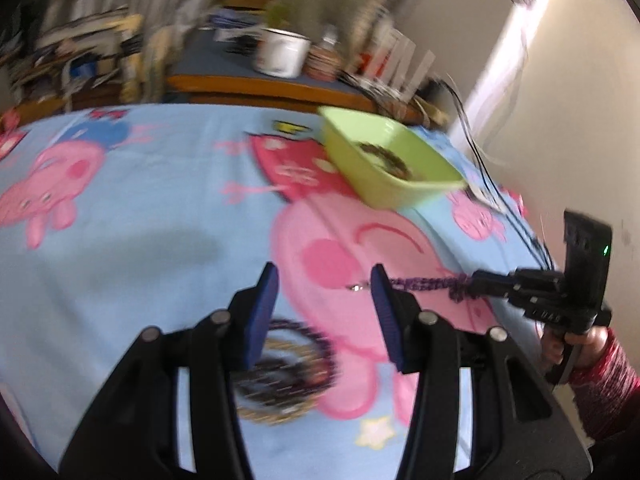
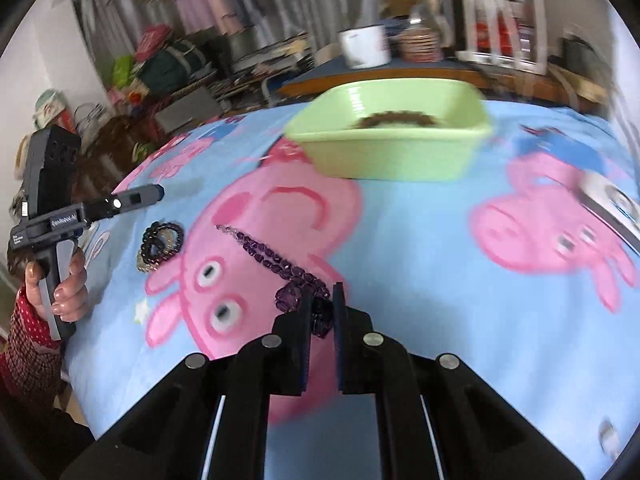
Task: Organize jewelry
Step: 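Grasp the purple bead necklace on the sheet with the right gripper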
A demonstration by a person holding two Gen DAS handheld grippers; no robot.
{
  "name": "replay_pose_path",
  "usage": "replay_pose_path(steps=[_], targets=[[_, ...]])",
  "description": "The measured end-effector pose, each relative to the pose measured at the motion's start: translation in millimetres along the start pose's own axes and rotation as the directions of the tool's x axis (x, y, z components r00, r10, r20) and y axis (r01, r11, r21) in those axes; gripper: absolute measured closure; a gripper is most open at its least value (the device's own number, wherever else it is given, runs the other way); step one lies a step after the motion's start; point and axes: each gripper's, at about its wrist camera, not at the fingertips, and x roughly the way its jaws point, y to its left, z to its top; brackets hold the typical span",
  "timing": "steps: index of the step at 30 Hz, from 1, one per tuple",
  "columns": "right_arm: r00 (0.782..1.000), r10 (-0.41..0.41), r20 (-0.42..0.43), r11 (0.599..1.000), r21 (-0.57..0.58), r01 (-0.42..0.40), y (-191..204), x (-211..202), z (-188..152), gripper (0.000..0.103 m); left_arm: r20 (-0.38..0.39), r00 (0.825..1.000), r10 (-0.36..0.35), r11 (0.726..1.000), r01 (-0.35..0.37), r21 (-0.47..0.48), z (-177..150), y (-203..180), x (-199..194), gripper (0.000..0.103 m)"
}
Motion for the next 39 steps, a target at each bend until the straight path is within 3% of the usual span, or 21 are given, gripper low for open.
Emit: replay_pose_path(steps=[4,7,8,10,13,16,19,20,21,23,24,25,26,31,35,39], targets=[[0.998,-0.053,0.031,0.997,0.062,0.051,-25.2,-26.6,-20.4,0.103,-0.062,0.998,-0.027,0.991,0.035,0.128,1.1,-53.1,31.8,0.057],[0.998,-0.04,0.04,0.993,0.113,0.035,-37.0,-39.6,-34.3,0.103,-0.074,0.996,-0.039,0.972,0.055,0.227,-2.9,-94.3,55.0,0.04],[0.998,-0.031,0.047,0.991,0.132,0.025,-41.0,-42.5,-38.2,0.103,-0.075,0.996,-0.047,0.965,0.065,0.254,-4.5,-105.9,61.1,0.039],[0.998,-0.026,0.057,0.987,0.161,0.017,-45.8,-47.0,-42.2,0.103,-0.092,0.992,-0.082,0.941,0.108,0.321,-9.0,-129.6,71.7,0.037],[0.998,-0.021,0.059,0.988,0.155,0.011,-44.2,-51.3,-46.9,0.103,-0.095,0.992,-0.078,0.894,0.111,0.433,-17.8,-158.6,81.9,0.029],[0.998,-0.026,0.055,0.997,0.08,0.021,-34.7,-52.4,-47.0,0.081,-0.106,0.992,-0.069,0.855,0.113,0.506,-26.4,-173.5,87.3,0.029],[0.996,-0.082,0.033,0.997,-0.013,0.082,-23.8,-45.3,-45.2,0.08,-0.152,0.988,-0.027,0.842,0.104,0.53,-31.4,-178.2,100.3,0.029],[0.994,-0.105,0.025,0.993,-0.05,0.107,-19.6,-41.4,-43.7,0.08,-0.178,0.984,-0.012,0.843,0.106,0.528,-32.2,-178.2,105.4,0.044],[0.992,-0.125,0.019,0.989,-0.083,0.126,-15.3,-37.6,-41.4,0.08,-0.187,0.982,-0.004,0.842,0.104,0.529,-33.0,-178.2,107.6,0.047],[0.989,-0.145,0.011,0.98,-0.138,0.145,-7.9,-30.5,-38.4,0.08,-0.186,0.982,-0.025,0.846,0.12,0.52,-32.1,-178.7,105.8,0.077],[0.989,-0.149,0.007,0.976,-0.16,0.149,-4.6,-27.0,-36.8,0.082,-0.186,0.982,-0.025,0.848,0.12,0.516,-31.9,-178.7,106.4,0.083],[0.988,-0.153,-0.003,0.973,-0.177,0.151,-2.5,-23.0,-35.6,0.098,-0.189,0.981,-0.031,0.855,0.124,0.504,-30.6,-177.1,106.5,0.094],[0.992,-0.125,-0.008,0.977,-0.175,0.122,-2.0,-21.6,-32.9,0.103,-0.202,0.978,-0.051,0.863,0.145,0.484,-29.3,-174.9,106.5,0.097],[0.999,0.032,0.019,0.997,-0.077,-0.03,-3.2,-25.1,-18.7,0.103,-0.219,0.962,-0.162,0.907,0.233,0.352,-20.0,-157.8,98.7,0.097],[0.984,0.144,0.108,0.99,-0.019,-0.143,1.3,-42.9,17.5,0.103,-0.164,0.958,-0.234,0.921,0.272,0.28,0.5,-146.0,74.3,0.097],[0.963,0.203,0.178,0.979,-0.025,-0.202,10.4,-55.7,64.8,0.103,-0.082,0.956,-0.283,0.927,0.294,0.232,35.4,-135.2,49.0,0.097]])
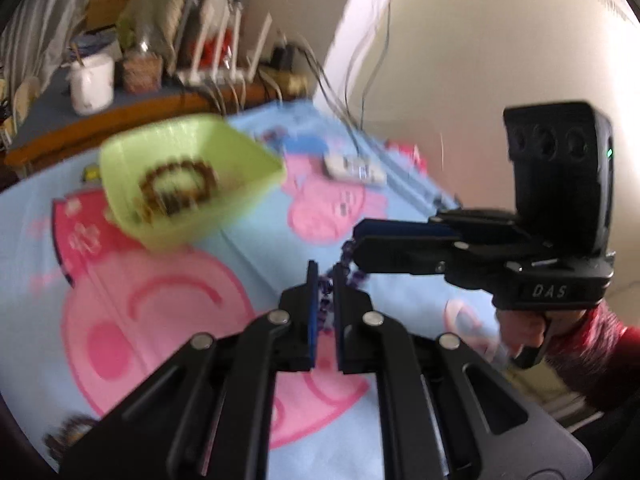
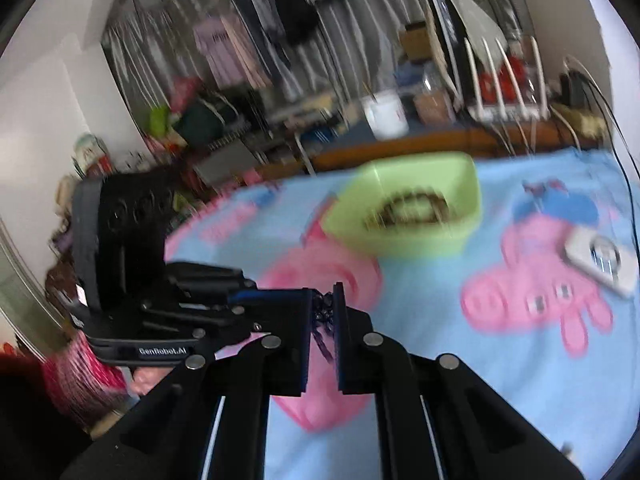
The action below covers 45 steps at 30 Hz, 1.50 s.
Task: Organize jewelry
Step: 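Carry the purple necklace over the green basket and open the right gripper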
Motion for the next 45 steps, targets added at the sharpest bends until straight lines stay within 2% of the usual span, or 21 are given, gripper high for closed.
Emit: replay_pose_path(steps=[4,9,13,16,23,27,28,29,30,32,35,40,45], targets=[[0.998,0.022,0.061,0.999,-0.033,-0.02,13.7,-1.7,46.1,0.103,0.095,0.995,0.007,1.0,-0.006,-0.009,38.5,7.4,-28.3,0.097],[0.993,0.002,0.115,0.998,-0.068,0.006,17.9,5.9,100.9,0.103,0.179,0.983,0.044,0.999,-0.045,0.004,86.1,13.8,-47.0,0.097],[0.991,-0.026,0.128,0.996,-0.08,0.037,11.7,20.4,125.7,0.103,0.206,0.976,0.068,0.998,-0.068,-0.007,110.2,24.7,-48.9,0.097],[0.992,-0.049,0.115,0.996,-0.071,0.057,-2.0,38.0,130.2,0.103,0.19,0.978,0.089,0.996,-0.085,-0.028,122.6,38.7,-34.6,0.097],[0.995,-0.08,0.055,0.997,-0.006,0.08,-41.3,82.1,118.2,0.103,0.112,0.988,0.107,0.99,-0.095,-0.107,118.5,82.1,12.6,0.097],[0.993,-0.112,0.029,0.993,0.052,0.11,-63.9,106.7,107.1,0.103,0.068,0.983,0.171,0.977,-0.16,-0.138,112.2,99.4,37.1,0.097],[0.993,-0.12,0.02,0.989,0.085,0.118,-71.6,112.9,104.4,0.103,0.038,0.98,0.198,0.969,-0.189,-0.157,110.0,106.8,46.4,0.092],[0.993,-0.121,-0.006,0.983,0.138,0.121,-82.2,121.4,101.0,0.103,0.022,0.978,0.206,0.966,-0.2,-0.166,109.4,110.6,50.8,0.08],[0.991,-0.127,-0.03,0.974,0.188,0.13,-91.6,127.5,97.4,0.103,-0.003,0.975,0.223,0.958,-0.219,-0.185,106.3,117.4,56.3,0.076],[0.992,-0.126,-0.023,0.961,0.246,0.128,-99.4,126.2,88.8,0.103,-0.007,0.974,0.228,0.953,-0.225,-0.205,102.3,123.1,55.4,0.075],[0.991,-0.133,0.013,0.957,0.261,0.125,-96.9,112.5,79.6,0.103,0.028,0.972,0.235,0.954,-0.225,-0.199,92.6,120.5,38.3,0.075],[0.985,-0.155,0.077,0.963,0.234,0.133,-69.0,81.5,50.8,0.103,0.086,0.945,0.314,0.939,-0.296,-0.177,66.7,99.0,8.3,0.075],[0.963,-0.247,0.108,0.958,0.179,0.225,-30.0,59.4,3.8,0.103,0.135,0.904,0.405,0.911,-0.386,-0.147,26.1,72.2,-8.6,0.075]])
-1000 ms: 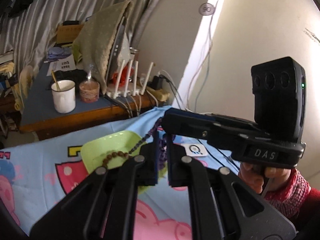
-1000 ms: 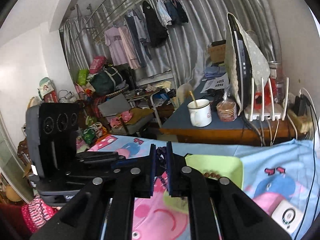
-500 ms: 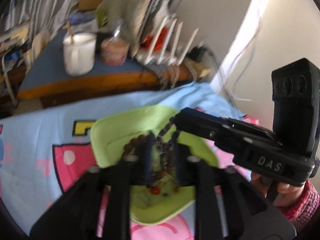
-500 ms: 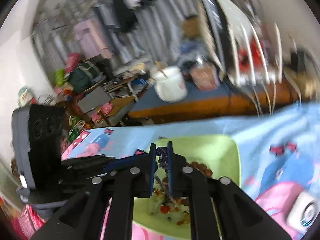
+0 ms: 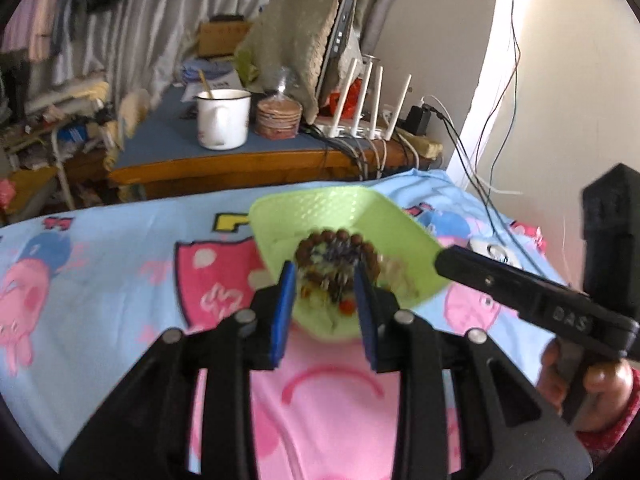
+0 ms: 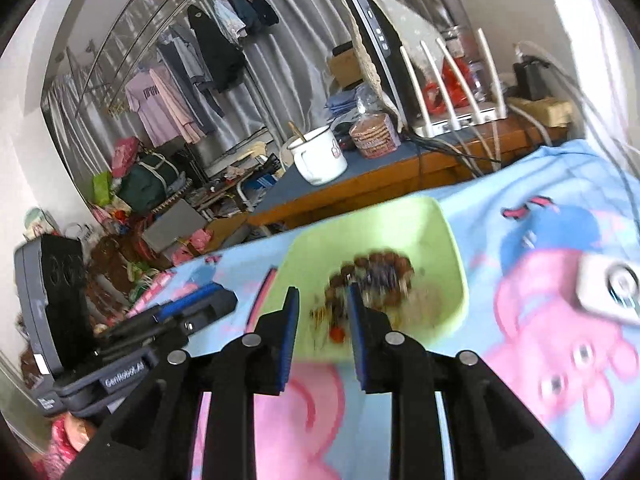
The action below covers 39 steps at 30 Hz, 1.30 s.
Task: Organize jewelry
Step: 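Move both grippers back over the remaining bracelets on the sheet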
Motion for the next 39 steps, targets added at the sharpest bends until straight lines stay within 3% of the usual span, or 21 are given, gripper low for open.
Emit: replay_pose_path(steps=[4,9,19,28,32,35,39], targets=[[0.997,-0.071,0.022,0.997,-0.035,0.072,16.8,-21.6,-39.6,0.103,0.036,0.997,0.073,0.997,-0.073,0.014,-35.6,-12.1,-19.9,0.075],[0.995,-0.094,0.045,0.994,-0.042,0.096,29.7,-39.5,-62.5,0.103,0.079,0.986,0.144,0.989,-0.147,0.033,-65.2,-22.0,-45.4,0.075],[0.991,-0.115,0.069,0.991,-0.061,0.119,59.9,-51.8,-81.4,0.103,0.151,0.96,0.234,0.971,-0.238,0.009,-86.4,-14.7,-89.6,0.075],[0.989,-0.112,0.097,0.99,-0.076,0.12,78.4,-55.2,-90.9,0.103,0.203,0.944,0.261,0.964,-0.267,-0.001,-93.9,-4.2,-112.5,0.075],[0.993,-0.096,0.071,0.99,-0.094,0.103,86.6,-49.0,-95.1,0.103,0.228,0.939,0.259,0.966,-0.254,-0.052,-91.2,23.1,-129.6,0.075],[0.996,-0.079,0.034,0.989,-0.122,0.083,93.3,-39.3,-98.1,0.103,0.238,0.931,0.278,0.958,-0.25,-0.142,-90.3,68.3,-151.3,0.075],[0.998,-0.019,-0.061,0.988,-0.152,0.01,104.1,-17.4,-101.1,0.103,0.197,0.944,0.265,0.953,-0.225,-0.204,-94.0,110.3,-163.7,0.075]])
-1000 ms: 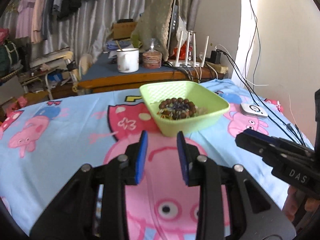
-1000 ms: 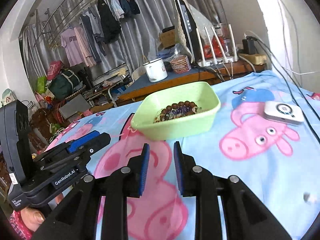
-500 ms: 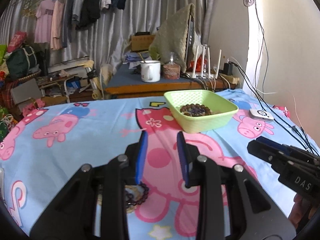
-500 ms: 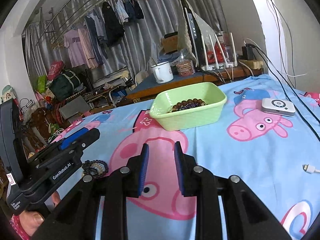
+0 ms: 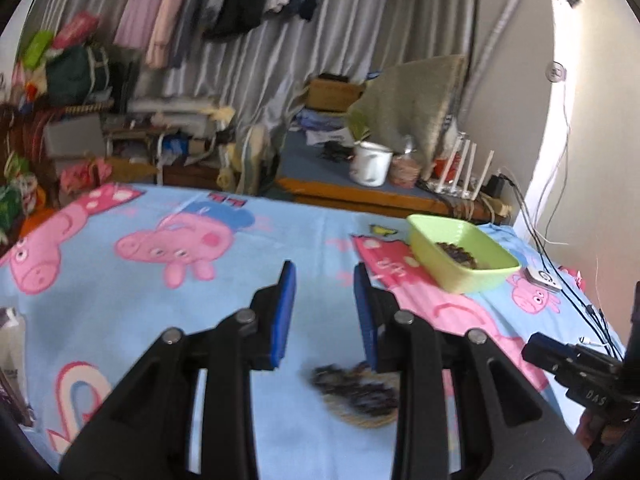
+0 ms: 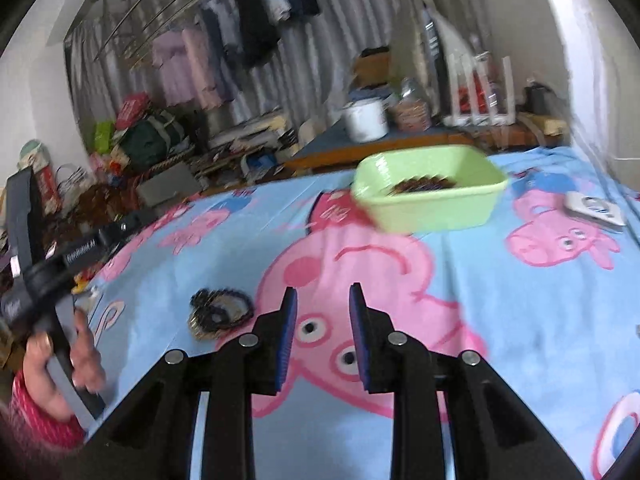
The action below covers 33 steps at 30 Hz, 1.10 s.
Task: Organize jewelry
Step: 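Move both grippers back over the remaining bracelets on the sheet, then grasp the dark bead strand with the right gripper and lift it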
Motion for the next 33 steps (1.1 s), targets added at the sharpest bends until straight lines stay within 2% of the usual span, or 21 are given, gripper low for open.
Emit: replay_pose_path(steps=[3,5,7,12,16,19,23,29,33], targets=[[0.993,0.078,-0.086,0.996,-0.026,-0.08,14.2,20.2,3.1,0.103,-0.055,0.998,-0.004,1.0,0.003,-0.005,-6.4,13.5,3.2,0.075],[0.982,0.125,-0.142,0.989,-0.063,-0.135,28.1,34.0,6.6,0.103,-0.095,0.995,-0.033,0.999,0.03,-0.026,-13.5,18.6,6.6,0.075],[0.971,0.146,-0.187,0.979,-0.113,-0.169,44.3,46.0,9.2,0.103,-0.128,0.99,-0.058,0.998,0.054,-0.038,-20.1,20.5,10.5,0.075],[0.947,0.18,-0.265,0.942,-0.232,-0.244,83.8,64.6,5.4,0.103,-0.167,0.984,-0.068,0.996,0.058,-0.062,-27.5,22.3,18.3,0.075],[0.94,0.124,-0.317,0.928,-0.3,-0.223,93.4,87.7,2.0,0.103,-0.18,0.982,-0.064,0.996,0.051,-0.077,-29.3,25.4,20.6,0.075],[0.94,0.154,-0.305,0.946,-0.23,-0.23,74.4,83.0,8.4,0.103,-0.189,0.979,-0.081,0.995,0.069,-0.067,-30.3,22.8,19.9,0.075],[0.945,0.177,-0.275,0.964,-0.147,-0.224,43.9,63.7,12.5,0.103,-0.231,0.965,-0.124,0.992,0.112,-0.064,-33.4,16.9,26.5,0.075],[0.969,0.073,-0.236,0.983,-0.148,-0.11,-2.6,27.5,7.5,0.103,-0.25,0.951,-0.184,0.982,0.191,0.004,-31.8,-14.3,31.6,0.075],[0.978,-0.009,-0.209,0.983,-0.18,-0.03,-31.4,-6.5,-7.2,0.103,-0.28,0.928,-0.247,0.963,0.266,0.034,-31.3,-43.4,38.8,0.075]])
